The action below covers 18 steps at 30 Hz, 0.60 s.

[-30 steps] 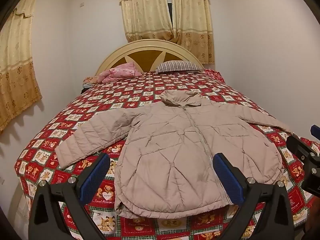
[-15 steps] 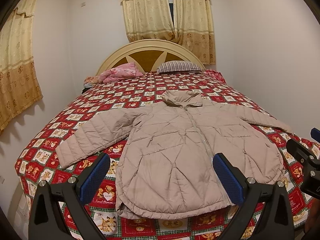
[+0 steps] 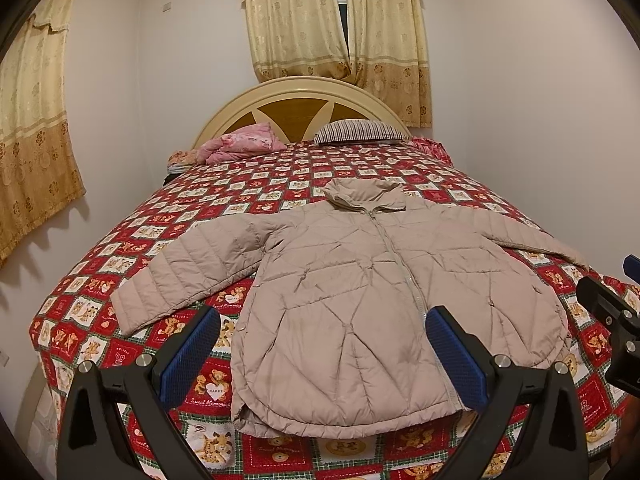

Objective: Fold large clothes

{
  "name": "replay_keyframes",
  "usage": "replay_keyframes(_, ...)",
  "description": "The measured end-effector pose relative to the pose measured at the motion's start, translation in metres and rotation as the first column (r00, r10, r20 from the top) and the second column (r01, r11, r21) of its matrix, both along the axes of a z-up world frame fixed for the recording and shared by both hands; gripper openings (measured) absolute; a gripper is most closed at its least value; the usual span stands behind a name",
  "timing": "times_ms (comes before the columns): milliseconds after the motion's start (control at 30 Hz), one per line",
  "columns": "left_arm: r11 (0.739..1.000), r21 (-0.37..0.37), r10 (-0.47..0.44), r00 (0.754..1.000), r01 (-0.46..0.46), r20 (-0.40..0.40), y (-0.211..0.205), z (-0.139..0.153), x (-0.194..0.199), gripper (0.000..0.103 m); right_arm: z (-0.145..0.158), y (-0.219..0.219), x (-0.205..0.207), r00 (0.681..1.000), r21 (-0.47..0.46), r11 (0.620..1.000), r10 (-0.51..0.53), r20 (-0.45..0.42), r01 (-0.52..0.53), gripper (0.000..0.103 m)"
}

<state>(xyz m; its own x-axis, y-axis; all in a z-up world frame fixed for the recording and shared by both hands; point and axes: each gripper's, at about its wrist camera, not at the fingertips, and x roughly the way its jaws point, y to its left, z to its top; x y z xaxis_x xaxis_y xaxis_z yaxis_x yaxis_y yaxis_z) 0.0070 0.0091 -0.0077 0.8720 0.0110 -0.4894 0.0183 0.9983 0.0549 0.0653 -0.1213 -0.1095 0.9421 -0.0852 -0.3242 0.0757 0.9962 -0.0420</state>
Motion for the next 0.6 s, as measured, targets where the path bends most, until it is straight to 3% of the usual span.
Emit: replay_keyframes(600, 1.0, -0.003, 0.004, 1.0, -0.004, 0.0, 0.0018, -0.0012, 0.0006, 0.102, 0.0, 0.0011, 0.0001, 1.0, 0.002, 1.0, -0.001, 0.0, 0.001, 0.103)
